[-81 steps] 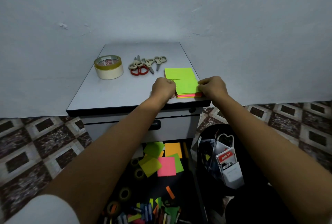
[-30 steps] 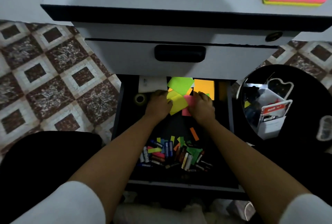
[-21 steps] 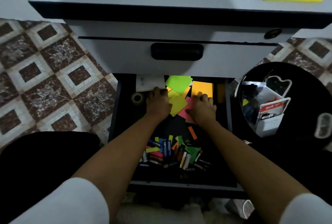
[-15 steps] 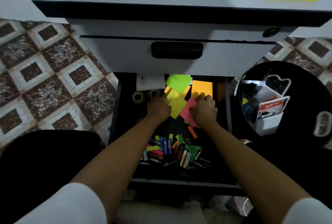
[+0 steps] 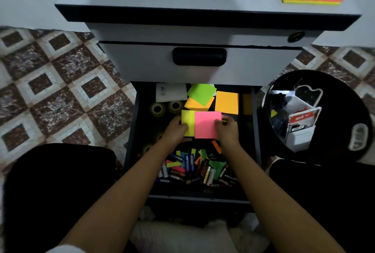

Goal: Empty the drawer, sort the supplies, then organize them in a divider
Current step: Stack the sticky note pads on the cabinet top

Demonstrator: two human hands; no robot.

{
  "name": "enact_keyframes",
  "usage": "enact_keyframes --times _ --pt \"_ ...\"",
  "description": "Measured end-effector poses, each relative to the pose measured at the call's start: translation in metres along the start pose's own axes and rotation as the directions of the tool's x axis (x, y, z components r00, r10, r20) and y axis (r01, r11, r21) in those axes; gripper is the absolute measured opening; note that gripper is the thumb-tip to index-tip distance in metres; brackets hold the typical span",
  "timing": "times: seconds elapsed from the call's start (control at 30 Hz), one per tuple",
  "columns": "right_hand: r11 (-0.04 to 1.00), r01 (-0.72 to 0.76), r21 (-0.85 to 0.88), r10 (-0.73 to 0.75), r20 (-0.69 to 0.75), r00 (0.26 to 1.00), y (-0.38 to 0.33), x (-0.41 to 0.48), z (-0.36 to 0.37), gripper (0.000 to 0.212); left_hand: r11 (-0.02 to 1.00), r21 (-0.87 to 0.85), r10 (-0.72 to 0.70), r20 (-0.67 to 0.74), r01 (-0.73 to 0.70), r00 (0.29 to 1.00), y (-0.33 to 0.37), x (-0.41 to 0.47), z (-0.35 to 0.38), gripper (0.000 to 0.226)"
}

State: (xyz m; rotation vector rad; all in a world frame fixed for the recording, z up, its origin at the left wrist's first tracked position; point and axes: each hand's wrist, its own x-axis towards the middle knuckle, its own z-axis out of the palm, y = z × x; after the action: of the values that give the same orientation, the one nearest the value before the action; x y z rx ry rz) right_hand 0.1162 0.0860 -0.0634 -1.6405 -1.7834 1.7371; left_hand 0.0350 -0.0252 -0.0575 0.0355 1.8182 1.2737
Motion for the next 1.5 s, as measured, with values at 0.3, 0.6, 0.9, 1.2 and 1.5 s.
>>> enact_keyframes --times 0.3,0.6,0.9,1.2,1.5 --pt "0.994 0.097 -0.059 -0.094 0.055 0.994 0.010 -0.020 0.027 0.026 0.995 -0.102 0.006 -0.008 -0.007 1.000 -0.015 -0.013 0.009 0.042" --pt "0.681 0.341 -0.648 -0.332 0.141 0.933 0.019 0.020 -0.013 0.050 1.000 -0.004 0.005 -0.076 -0.006 0.997 -0.023 -0.015 -0.005 0.035" --pt "0.282 0.380 -0.881 -0.218 0.327 0.920 0.017 0.033 -0.029 0.074 1.000 -0.027 -0.004 -0.100 0.001 0.995 -0.023 -0.014 -0.011 0.036" --pt "0.450 0.412 -0.792 -0.320 0.288 0.903 0.006 0.025 -0.028 0.041 1.000 -0.018 -0.024 -0.134 0.022 0.991 -0.021 -0.013 -0.015 0.035" --pt "0.991 0.098 -0.088 -0.086 0.137 0.987 -0.011 0.001 -0.007 0.024 0.980 -0.194 -0.070 -0.145 0.041 0.987 -0.024 -0.011 -0.009 0.033"
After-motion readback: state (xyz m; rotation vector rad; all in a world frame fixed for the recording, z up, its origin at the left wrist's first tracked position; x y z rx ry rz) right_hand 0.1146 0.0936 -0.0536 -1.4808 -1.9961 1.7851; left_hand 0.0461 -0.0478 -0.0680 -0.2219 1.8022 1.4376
